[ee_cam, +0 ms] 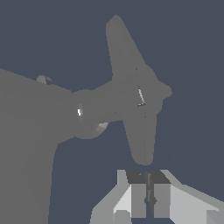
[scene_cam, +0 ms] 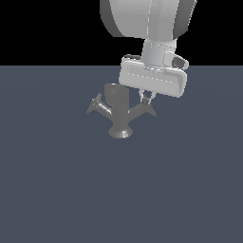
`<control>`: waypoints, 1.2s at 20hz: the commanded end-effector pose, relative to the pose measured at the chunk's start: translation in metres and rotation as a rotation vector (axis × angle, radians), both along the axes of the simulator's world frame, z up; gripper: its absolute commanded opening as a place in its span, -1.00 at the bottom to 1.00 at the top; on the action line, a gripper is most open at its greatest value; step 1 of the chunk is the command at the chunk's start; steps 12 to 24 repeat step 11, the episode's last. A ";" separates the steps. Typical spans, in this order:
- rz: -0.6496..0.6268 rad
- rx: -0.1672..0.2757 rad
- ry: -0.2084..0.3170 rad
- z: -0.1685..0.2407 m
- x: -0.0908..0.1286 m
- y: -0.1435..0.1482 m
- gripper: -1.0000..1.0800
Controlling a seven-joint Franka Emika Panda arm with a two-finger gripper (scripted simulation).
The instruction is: Turn on the faucet by rotating a designated handle.
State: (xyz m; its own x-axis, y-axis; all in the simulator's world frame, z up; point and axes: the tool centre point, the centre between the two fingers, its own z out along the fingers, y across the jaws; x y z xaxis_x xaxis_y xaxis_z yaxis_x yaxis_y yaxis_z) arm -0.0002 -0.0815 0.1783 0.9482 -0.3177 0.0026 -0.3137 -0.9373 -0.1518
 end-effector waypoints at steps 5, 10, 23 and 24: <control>0.446 -0.135 -0.160 0.008 0.063 0.082 -0.64; 0.640 -0.235 -0.244 0.019 0.093 0.086 -0.69; 0.595 -0.168 -0.289 0.018 0.104 0.102 -0.79; 0.595 -0.168 -0.289 0.018 0.104 0.102 -0.79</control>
